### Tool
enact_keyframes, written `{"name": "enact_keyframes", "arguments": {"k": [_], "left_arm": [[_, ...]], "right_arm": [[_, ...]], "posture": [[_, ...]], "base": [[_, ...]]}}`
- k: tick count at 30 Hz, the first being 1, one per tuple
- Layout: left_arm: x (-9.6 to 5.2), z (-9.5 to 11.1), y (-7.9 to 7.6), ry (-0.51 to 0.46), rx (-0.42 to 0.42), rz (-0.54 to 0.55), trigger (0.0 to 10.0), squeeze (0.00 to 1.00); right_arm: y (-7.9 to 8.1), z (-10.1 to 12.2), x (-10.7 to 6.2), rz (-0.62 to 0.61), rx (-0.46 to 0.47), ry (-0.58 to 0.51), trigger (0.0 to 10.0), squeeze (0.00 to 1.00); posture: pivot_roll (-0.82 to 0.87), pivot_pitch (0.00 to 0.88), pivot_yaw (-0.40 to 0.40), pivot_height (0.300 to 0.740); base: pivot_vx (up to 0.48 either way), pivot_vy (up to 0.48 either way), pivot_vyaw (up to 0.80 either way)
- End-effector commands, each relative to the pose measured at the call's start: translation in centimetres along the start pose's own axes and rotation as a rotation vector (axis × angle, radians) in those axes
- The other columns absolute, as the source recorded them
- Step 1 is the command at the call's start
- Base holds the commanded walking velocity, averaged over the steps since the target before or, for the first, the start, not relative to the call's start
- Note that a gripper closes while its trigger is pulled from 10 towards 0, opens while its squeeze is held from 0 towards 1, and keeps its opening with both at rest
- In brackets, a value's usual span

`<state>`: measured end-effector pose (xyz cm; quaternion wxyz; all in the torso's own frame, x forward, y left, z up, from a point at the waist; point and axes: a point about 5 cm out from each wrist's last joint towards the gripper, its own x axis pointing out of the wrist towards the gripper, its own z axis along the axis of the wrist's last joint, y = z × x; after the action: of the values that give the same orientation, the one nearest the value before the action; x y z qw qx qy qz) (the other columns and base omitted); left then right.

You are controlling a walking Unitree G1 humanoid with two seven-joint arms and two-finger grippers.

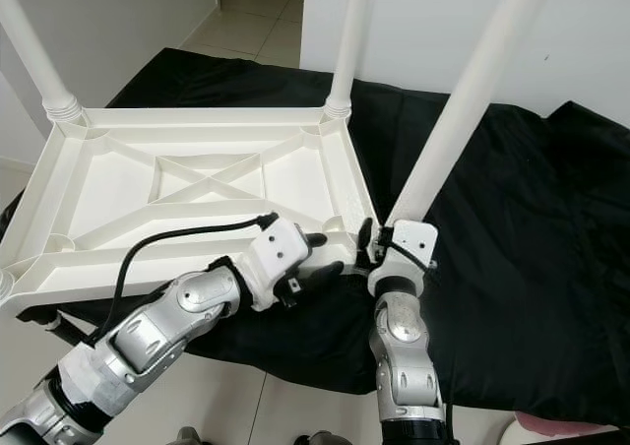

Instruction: Building children table

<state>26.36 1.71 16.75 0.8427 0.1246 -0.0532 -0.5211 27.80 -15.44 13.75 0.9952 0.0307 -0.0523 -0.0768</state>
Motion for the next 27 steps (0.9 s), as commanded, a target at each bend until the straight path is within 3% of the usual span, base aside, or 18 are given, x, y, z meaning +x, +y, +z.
{"name": "enact_keyframes", "arguments": {"k": [1, 10, 11, 20, 27], "left_arm": [[0.2, 0.5, 0.2, -0.019, 0.008, -0.067, 10.0, 0.0], [0.2, 0.0, 0.5, 0.03, 0.026, 0.001, 10.0, 0.0], [0.2, 0.0, 0.5, 0.037, 0.016, 0.008, 10.0, 0.0], [0.4, -0.4, 0.6, 0.018, 0.033, 0.056, 10.0, 0.0], [0.3, -0.5, 1.2, -0.026, -0.014, 0.134, 10.0, 0.0]], "right_arm": [[-0.2, -0.3, -0.2, 0.03, 0.001, 0.003, 10.0, 1.0], [-1.3, -0.3, -0.3, 0.08, -0.015, -0.016, 10.0, 1.0], [-1.4, -0.3, -0.3, 0.093, -0.012, -0.021, 10.0, 0.03], [-1.2, -0.7, -0.9, 0.126, -0.011, -0.067, 10.0, 0.0], [-1.0, -1.4, -1.3, 0.099, -0.01, -0.091, 10.0, 0.0]], "posture": [[-0.02, 0.09, -0.068, 0.74], [-0.01, 0.082, -0.069, 0.74], [-0.02, 0.081, -0.069, 0.74], [-0.01, 0.079, -0.07, 0.74], [0.01, 0.069, -0.075, 0.74]], "base": [[0.0, 0.0, 0.0], [0.0, 0.0, 0.0], [0.0, 0.0, 0.0], [0.0, 0.0, 0.0], [0.0, 0.0, 0.0]]}}
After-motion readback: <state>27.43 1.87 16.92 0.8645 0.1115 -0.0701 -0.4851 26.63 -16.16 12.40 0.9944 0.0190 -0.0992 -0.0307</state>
